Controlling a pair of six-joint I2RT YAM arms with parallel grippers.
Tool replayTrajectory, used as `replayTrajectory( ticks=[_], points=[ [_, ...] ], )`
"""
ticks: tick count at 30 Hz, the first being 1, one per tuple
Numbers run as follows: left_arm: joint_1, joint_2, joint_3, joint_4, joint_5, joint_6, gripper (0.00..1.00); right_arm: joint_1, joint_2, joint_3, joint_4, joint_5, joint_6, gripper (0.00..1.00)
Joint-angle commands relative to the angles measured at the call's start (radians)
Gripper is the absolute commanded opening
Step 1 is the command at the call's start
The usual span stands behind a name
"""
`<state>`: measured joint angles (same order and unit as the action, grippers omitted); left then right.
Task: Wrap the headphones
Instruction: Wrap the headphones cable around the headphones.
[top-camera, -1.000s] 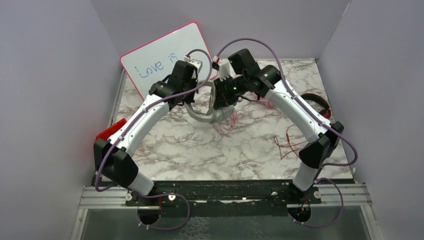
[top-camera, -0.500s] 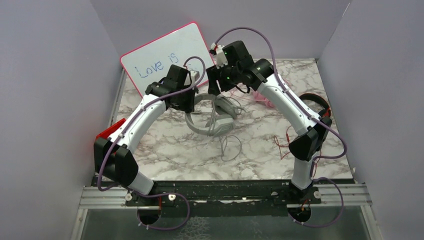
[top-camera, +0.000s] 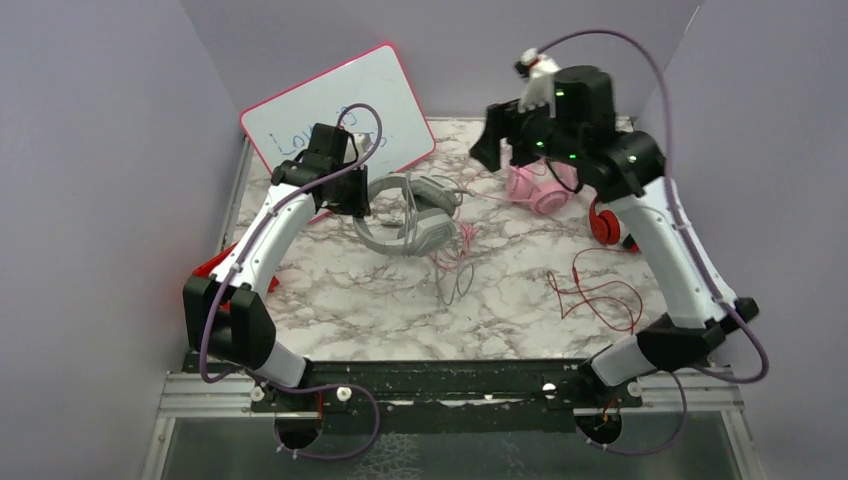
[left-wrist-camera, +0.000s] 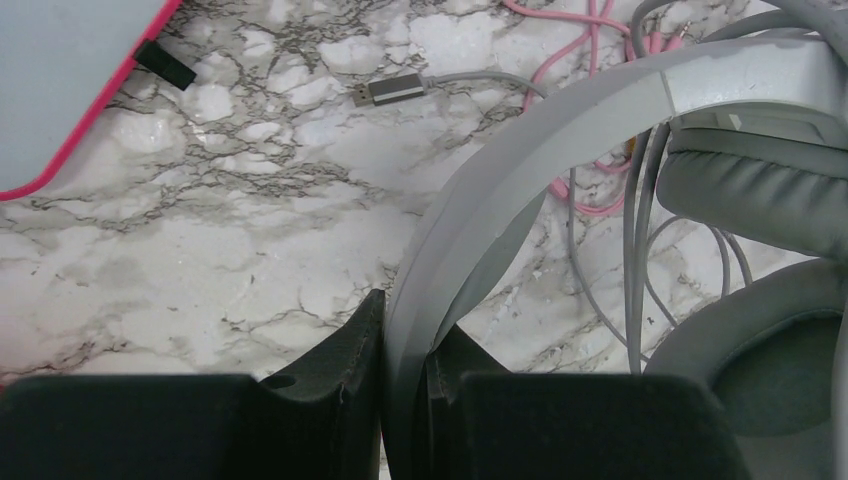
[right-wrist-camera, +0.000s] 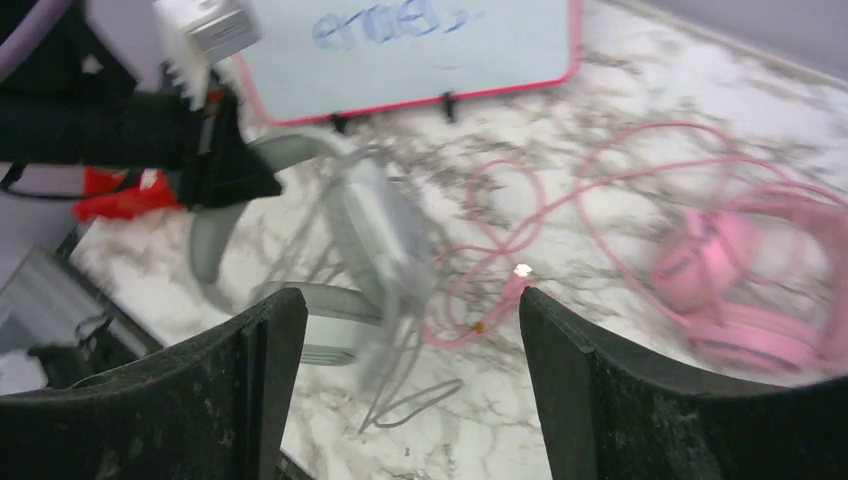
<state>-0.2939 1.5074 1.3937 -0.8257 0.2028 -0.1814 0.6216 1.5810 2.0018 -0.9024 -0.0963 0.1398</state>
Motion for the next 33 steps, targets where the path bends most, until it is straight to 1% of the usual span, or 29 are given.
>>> replayTrajectory(
  ticks=[1, 3, 4, 6, 7, 9, 12, 16, 19, 21, 24, 27, 29, 31, 33],
  points=[
    [0.022, -0.055, 0.014, 0.071, 0.023, -0.04, 0.0, -0.269, -0.138, -0.164, 0.074, -0.024, 0.092, 0.83],
    [0.024, -0.067, 0.026, 0.071, 0.026, -0.042, 0.0, -0.398, -0.193, -0.357, 0.133, -0.135, 0.13, 0.82],
    [0.025, -0.071, 0.031, 0.071, 0.024, -0.044, 0.0, -0.421, -0.216, -0.44, 0.162, -0.158, 0.138, 0.82],
    [0.028, -0.077, 0.043, 0.07, 0.027, -0.044, 0.0, -0.427, -0.219, -0.575, 0.211, -0.198, 0.145, 0.81],
    [0.028, -0.079, 0.048, 0.07, 0.029, -0.045, 0.0, -0.426, -0.213, -0.639, 0.235, -0.248, 0.154, 0.8],
    [0.03, -0.081, 0.058, 0.069, 0.03, -0.046, 0.0, -0.426, -0.208, -0.752, 0.284, -0.306, 0.155, 0.78],
    [0.033, -0.081, 0.078, 0.068, 0.026, -0.05, 0.0, -0.408, -0.225, -0.909, 0.392, -0.399, 0.179, 0.77],
    [0.033, -0.063, 0.106, 0.069, 0.025, -0.053, 0.0, -0.317, -0.232, -1.02, 0.453, -0.429, 0.236, 0.77],
    [0.033, -0.048, 0.121, 0.07, 0.012, -0.054, 0.0, -0.289, -0.25, -1.106, 0.474, -0.419, 0.279, 0.76],
    [0.033, -0.042, 0.131, 0.072, 0.006, -0.053, 0.0, -0.283, -0.263, -1.148, 0.469, -0.418, 0.295, 0.73],
    [0.034, -0.032, 0.15, 0.072, 0.02, -0.054, 0.0, -0.25, -0.322, -1.203, 0.5, -0.431, 0.339, 0.72],
    [0.034, -0.03, 0.157, 0.072, 0.023, -0.055, 0.0, -0.212, -0.377, -1.26, 0.582, -0.479, 0.419, 0.72],
    [0.034, -0.033, 0.15, 0.071, 0.03, -0.057, 0.0, -0.187, -0.369, -1.296, 0.652, -0.482, 0.464, 0.72],
    [0.034, -0.038, 0.142, 0.074, 0.034, -0.06, 0.0, -0.173, -0.339, -1.312, 0.718, -0.448, 0.511, 0.72],
    [0.034, -0.041, 0.136, 0.077, 0.036, -0.062, 0.0, -0.172, -0.294, -1.318, 0.764, -0.411, 0.591, 0.69]
  ],
)
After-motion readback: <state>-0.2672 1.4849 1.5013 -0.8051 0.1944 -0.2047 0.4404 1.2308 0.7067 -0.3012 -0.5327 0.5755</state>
